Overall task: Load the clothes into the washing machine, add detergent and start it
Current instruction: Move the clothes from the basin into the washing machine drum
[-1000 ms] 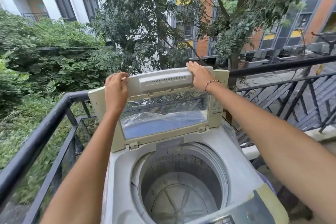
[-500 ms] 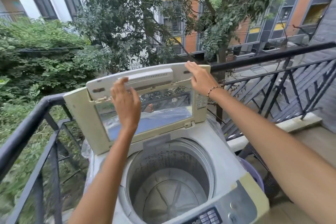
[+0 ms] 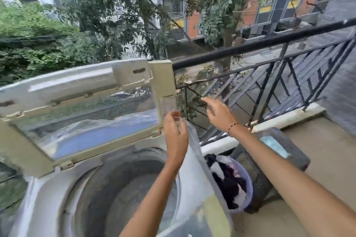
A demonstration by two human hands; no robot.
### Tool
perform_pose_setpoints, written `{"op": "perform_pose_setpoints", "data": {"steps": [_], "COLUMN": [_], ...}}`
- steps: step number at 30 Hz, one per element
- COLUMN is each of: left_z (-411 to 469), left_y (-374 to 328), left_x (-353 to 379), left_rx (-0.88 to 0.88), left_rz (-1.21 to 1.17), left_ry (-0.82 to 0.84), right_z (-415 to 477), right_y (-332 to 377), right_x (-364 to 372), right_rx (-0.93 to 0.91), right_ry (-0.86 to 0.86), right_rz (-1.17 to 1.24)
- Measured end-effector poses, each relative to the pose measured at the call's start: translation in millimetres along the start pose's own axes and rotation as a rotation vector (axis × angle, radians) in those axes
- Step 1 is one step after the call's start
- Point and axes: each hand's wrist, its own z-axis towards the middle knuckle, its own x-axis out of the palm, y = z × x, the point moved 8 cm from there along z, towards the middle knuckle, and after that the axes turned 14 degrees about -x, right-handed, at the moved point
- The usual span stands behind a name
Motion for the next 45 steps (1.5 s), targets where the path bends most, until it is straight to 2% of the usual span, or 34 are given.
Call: {"op": "perform_pose_setpoints", "data": {"steps": [6,10,15,21,24,27,30,33,36,39,43,45], "left_z": [-20,-38,-51,-64,-81,-104,-130,-149,-166,-176,-185,-185], "left_y": [29,54,100,202,270,331,385,418,442,454,461,462], "left_x": [135,190,238,295,311,315,316,310,305,306,302,301], "left_rx": [-0.215,-0.345,-0.559,-0.759,-0.873,-1.007,-1.109,-1.169,-1.244,-1.255,-1.310,-1.346], "left_rz": [0.007,0.057,0.082,0.222,0.279,0.313,0.349,0.371,0.374,0.343,0.262,0.205], "left_ry": [0.116,0.116,0.147,0.189,0.158,0.106,0.088,0.061,0.032,0.050,0.012,-0.009], "right_z": [-42,-69,-94,-138,-175,-207,-228,-238,-243,-239,-240,-235], "right_y": [-129,-185,-237,-321,-365,-393,-408,-404,-399,-397,-407,-404], "right_x": [20,41,73,174,236,294,343,382,412,433,445,437], "right_rx": [0.100,0.189,0.310,0.497,0.628,0.684,0.625,0.429,0.239,0.115,0.262,0.290], "right_ry": [0.122,0.255,0.307,0.416,0.457,0.546,0.699,0.865,0.988,0.988,0.933,0.818], "right_rz": [0.076,0.170,0.248,0.372,0.410,0.423,0.373,0.327,0.140,0.001,0.078,0.141]}}
